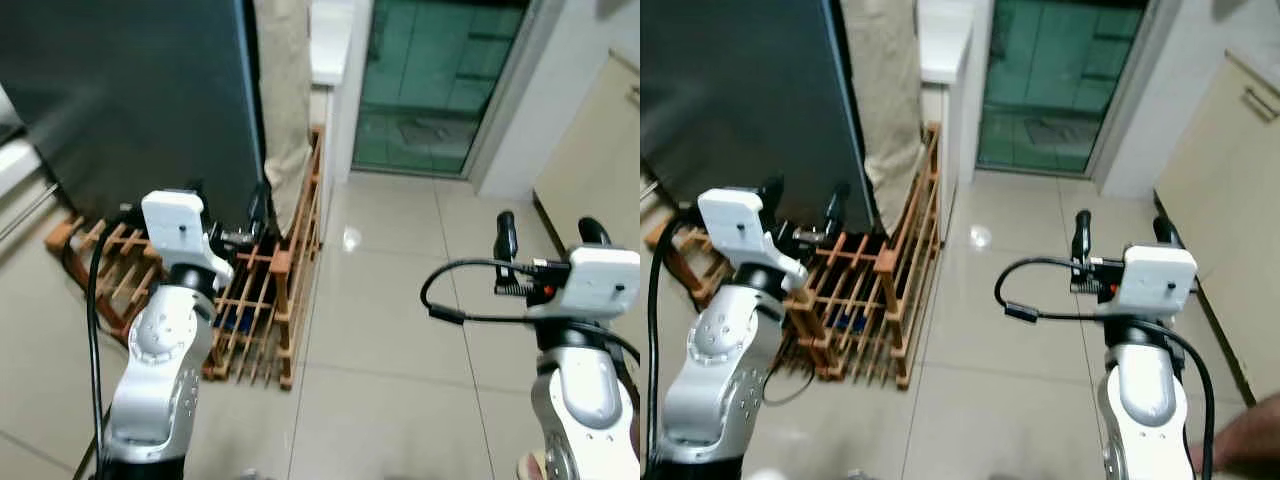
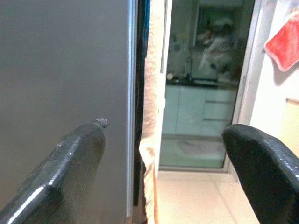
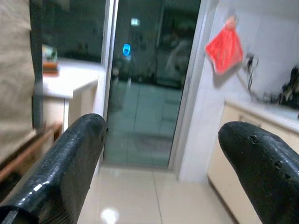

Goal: Restocking fridge

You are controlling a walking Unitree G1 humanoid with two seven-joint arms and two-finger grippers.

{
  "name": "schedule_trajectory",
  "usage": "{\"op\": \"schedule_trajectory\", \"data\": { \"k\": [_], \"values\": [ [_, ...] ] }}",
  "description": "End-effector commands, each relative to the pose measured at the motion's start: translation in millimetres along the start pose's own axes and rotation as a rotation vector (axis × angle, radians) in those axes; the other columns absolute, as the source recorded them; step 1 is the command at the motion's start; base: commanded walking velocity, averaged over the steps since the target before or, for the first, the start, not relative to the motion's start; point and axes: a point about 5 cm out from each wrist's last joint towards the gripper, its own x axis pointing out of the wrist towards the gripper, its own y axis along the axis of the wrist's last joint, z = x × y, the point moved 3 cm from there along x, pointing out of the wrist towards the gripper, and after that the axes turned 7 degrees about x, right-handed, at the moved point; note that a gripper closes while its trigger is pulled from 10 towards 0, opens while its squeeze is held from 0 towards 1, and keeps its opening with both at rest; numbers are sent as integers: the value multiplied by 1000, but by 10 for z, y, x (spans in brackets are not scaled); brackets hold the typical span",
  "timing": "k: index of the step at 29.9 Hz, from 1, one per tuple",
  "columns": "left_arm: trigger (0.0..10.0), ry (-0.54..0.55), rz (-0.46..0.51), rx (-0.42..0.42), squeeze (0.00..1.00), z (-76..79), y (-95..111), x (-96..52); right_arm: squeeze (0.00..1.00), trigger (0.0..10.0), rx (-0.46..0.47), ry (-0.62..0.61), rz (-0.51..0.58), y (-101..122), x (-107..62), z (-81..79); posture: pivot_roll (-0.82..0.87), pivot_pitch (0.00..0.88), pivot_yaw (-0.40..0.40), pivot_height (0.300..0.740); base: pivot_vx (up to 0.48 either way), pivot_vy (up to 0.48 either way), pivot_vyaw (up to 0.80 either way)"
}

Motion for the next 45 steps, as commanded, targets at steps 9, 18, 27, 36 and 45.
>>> {"op": "schedule_trajectory", "data": {
  "k": [9,18,27,36,45],
  "values": [
    [10000,119,29,5,0,-113,146,39,184,10000,-79,53,82,164,49,-81,-139,25,2,732,252,0,0],
    [10000,96,52,9,0,-39,215,140,184,10000,-82,73,105,173,194,-138,-137,17,2,732,480,0,0],
    [10000,-69,109,-49,0,206,321,158,188,10000,-55,46,81,104,267,-113,-132,16,2,732,447,-68,0],
    [10000,-66,47,-65,0,217,220,289,188,10000,-71,37,71,51,356,-93,-127,23,8,732,75,-75,0],
    [10000,-76,-25,-125,0,300,112,523,196,10000,-74,53,53,-20,422,-140,-130,24,19,732,0,0,-601]
  ]
}}
